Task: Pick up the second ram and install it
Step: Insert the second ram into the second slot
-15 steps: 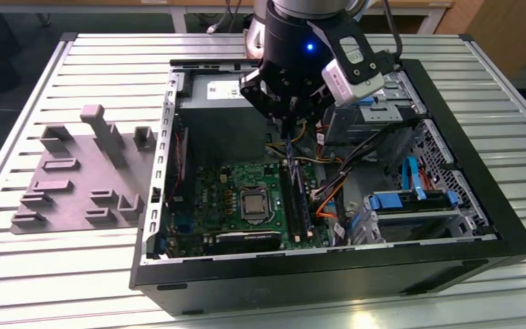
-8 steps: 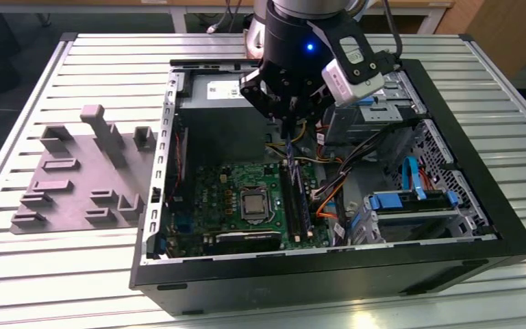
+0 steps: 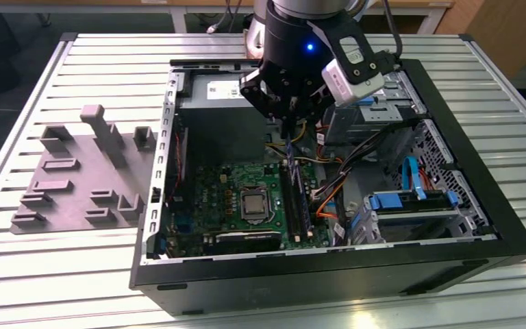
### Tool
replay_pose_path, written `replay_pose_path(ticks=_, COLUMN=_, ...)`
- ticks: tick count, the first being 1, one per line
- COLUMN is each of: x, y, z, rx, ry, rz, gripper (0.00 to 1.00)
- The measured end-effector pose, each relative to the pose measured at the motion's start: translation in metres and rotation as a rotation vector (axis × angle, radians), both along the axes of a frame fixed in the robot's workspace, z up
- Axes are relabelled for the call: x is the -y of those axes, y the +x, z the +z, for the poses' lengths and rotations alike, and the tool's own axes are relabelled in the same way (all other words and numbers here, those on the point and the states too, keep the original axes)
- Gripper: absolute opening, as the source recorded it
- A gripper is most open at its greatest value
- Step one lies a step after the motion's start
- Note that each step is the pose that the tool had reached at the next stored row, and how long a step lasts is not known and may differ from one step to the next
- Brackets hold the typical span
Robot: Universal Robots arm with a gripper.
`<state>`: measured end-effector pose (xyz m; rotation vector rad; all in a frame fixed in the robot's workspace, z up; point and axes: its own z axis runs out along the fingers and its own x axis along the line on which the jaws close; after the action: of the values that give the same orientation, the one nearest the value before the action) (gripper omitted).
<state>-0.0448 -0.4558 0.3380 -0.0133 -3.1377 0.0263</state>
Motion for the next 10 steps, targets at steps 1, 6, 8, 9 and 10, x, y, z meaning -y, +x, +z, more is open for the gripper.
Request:
replay_pose_path(ticks=1, x=0.0000, y=0.0000, z=0.0000, rx=0.0000, ry=0.0000, rz=0.000, gripper=0.14)
replay_pose_path(ticks=6, x=0.0004, y=0.0000, z=-0.0070, rx=-0.0012, ry=0.0009, rz=0.007, gripper=0.14)
replay_pose_path(ticks=8, x=0.0016, y=0.0000, z=-0.0107, rx=-0.0030, ry=0.0010, rz=0.011, gripper=0.14)
replay_pose_path(ticks=9, x=0.0020, y=-0.0001, z=-0.0125, rx=-0.0038, ry=0.0011, rz=0.011, gripper=0.14)
replay_pose_path(ticks=10, x=0.0023, y=-0.0001, z=-0.0143, rx=-0.0042, ry=0.0010, rz=0.011, gripper=0.14)
